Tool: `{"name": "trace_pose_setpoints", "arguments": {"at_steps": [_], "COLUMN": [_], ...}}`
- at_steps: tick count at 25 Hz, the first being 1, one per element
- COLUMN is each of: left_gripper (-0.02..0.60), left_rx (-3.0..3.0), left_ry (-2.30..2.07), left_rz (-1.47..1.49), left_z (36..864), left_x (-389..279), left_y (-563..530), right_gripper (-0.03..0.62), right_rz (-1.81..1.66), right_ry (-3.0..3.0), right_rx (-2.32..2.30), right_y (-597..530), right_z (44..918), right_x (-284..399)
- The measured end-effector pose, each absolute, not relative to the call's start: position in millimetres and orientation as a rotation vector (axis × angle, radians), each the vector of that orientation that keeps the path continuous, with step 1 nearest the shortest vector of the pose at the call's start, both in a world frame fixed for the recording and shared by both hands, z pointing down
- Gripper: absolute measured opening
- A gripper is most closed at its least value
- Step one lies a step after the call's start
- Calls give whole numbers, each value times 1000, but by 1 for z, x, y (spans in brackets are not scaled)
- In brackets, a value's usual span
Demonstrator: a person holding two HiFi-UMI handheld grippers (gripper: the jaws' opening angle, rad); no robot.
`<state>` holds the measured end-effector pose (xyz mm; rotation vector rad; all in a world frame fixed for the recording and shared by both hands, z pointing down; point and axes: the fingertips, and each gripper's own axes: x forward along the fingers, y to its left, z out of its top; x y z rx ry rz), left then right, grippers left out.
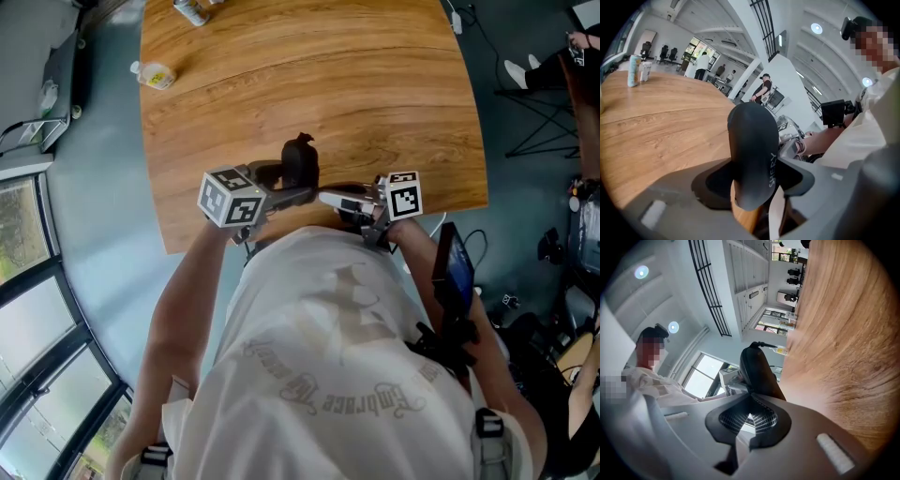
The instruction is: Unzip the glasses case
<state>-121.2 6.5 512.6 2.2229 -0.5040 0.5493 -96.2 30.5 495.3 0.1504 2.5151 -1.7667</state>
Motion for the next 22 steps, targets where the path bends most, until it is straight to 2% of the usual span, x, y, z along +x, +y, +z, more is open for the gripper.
{"name": "trace_pose_setpoints", "arguments": {"at_steps": [22], "left_gripper": [285], "left_rx": [2267], "left_ry": [-412], "left_rz": [1324], "left_z": [541], "left_x": [-140], "left_y": [33], "right_gripper": [6], "right_rz": [-1748], "right_ry": [2436], "right_rx": [49], "right_y": [19], "right_z": [495], "right_x": [-88]}}
